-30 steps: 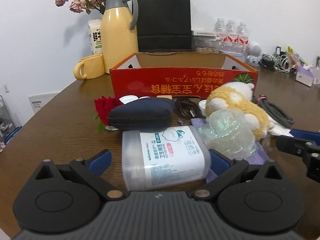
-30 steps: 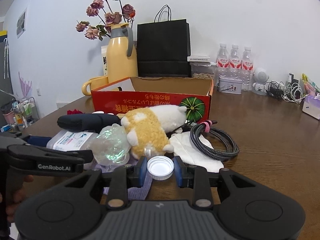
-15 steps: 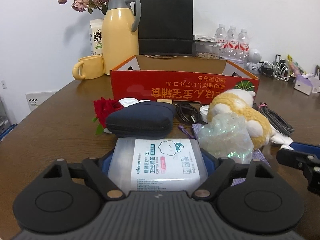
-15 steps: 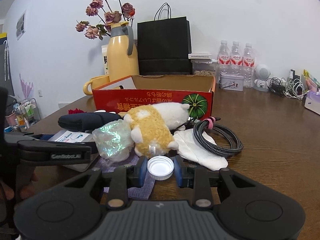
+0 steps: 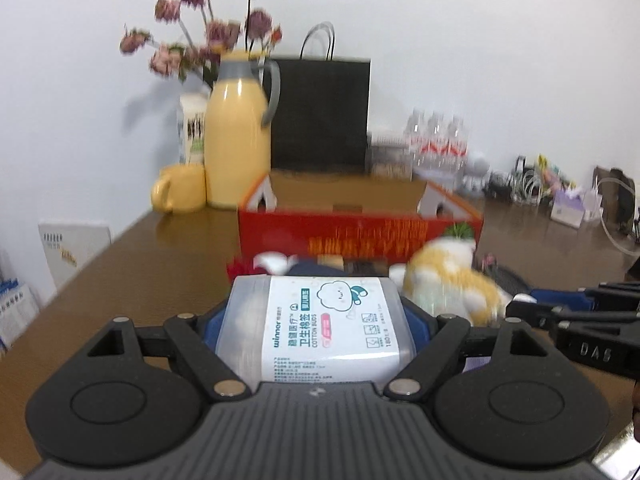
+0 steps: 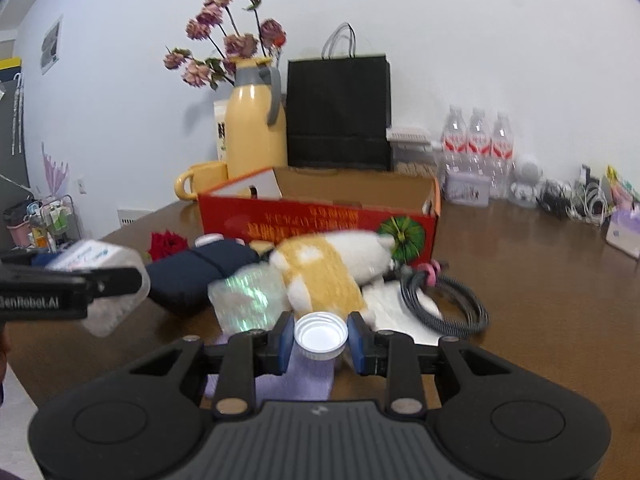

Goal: Organize objects
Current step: 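Carry the wipes pack and cap into the cardboard box and release both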

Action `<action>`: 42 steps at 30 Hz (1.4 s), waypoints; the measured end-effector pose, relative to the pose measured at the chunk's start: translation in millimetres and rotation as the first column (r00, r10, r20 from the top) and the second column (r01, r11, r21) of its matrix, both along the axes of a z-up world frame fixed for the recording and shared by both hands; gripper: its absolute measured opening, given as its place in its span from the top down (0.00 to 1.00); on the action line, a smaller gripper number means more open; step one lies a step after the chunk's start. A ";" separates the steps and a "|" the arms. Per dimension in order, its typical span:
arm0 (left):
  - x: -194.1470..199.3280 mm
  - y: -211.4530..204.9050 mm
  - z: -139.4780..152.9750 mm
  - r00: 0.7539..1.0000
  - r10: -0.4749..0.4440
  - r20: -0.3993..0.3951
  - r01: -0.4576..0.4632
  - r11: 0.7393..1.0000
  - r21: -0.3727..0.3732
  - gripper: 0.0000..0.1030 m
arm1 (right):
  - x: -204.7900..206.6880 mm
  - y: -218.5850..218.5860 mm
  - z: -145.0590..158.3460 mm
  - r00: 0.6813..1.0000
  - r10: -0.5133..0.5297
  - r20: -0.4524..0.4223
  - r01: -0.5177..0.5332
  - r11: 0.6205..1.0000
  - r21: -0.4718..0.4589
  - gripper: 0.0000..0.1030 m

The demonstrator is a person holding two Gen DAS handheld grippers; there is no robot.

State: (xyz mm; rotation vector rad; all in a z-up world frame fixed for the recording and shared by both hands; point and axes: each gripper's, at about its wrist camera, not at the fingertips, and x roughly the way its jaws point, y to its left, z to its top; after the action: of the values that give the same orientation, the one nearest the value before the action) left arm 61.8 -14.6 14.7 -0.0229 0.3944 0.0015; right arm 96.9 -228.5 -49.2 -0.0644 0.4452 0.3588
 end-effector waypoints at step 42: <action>284.4 6.8 -6.1 0.987 0.040 -0.155 -0.044 0.999 -0.021 0.18 | 263.6 57.2 -0.3 0.989 -0.101 -0.108 0.095 0.994 -0.059 0.73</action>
State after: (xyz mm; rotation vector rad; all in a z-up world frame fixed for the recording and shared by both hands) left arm 346.2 -7.8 8.6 -0.0554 0.5493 0.0405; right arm 360.5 -171.3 -49.5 -0.0745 0.5656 0.2541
